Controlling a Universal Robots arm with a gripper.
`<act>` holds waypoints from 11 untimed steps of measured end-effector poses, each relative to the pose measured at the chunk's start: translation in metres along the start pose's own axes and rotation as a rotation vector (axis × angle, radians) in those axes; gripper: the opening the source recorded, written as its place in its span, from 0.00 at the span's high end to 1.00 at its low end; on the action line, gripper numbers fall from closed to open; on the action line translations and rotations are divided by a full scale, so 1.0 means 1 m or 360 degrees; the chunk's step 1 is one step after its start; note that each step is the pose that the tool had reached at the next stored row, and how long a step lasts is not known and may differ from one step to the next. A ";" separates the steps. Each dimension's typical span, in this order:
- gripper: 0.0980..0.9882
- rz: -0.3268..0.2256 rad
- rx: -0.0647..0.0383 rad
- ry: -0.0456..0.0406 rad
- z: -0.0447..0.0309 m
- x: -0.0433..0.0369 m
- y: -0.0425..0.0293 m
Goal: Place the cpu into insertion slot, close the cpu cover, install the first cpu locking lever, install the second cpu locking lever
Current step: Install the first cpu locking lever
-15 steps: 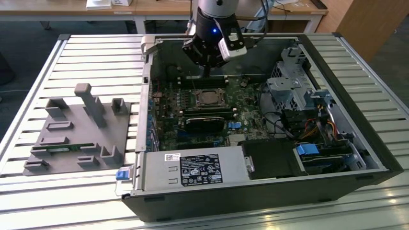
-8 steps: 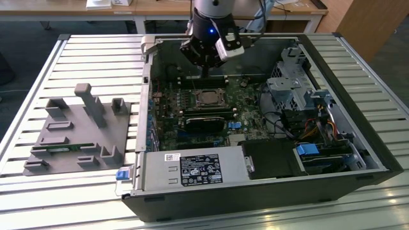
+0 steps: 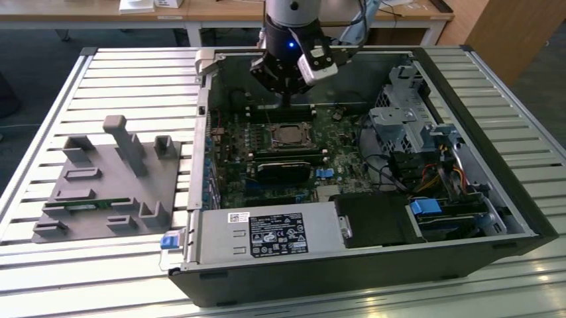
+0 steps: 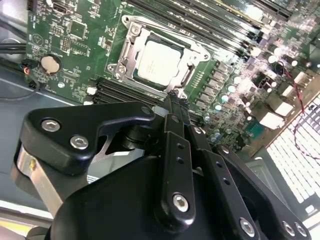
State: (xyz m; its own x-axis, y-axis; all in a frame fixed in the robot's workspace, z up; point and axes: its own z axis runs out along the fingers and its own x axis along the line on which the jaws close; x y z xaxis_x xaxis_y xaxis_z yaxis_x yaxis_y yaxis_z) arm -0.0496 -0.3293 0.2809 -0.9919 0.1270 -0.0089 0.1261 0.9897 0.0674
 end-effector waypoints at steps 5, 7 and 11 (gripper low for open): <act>0.99 -0.0067 -0.0001 0.0003 0.0005 0.0000 -0.0001; 0.99 -0.0117 -0.0002 0.0006 0.0008 0.0000 -0.0001; 0.99 -0.0138 -0.0002 0.0000 0.0008 0.0059 -0.0016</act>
State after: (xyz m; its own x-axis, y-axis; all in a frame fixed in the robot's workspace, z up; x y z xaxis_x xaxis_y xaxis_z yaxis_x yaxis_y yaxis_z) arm -0.0557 -0.3300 0.2800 -0.9991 0.0405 -0.0147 0.0395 0.9969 0.0679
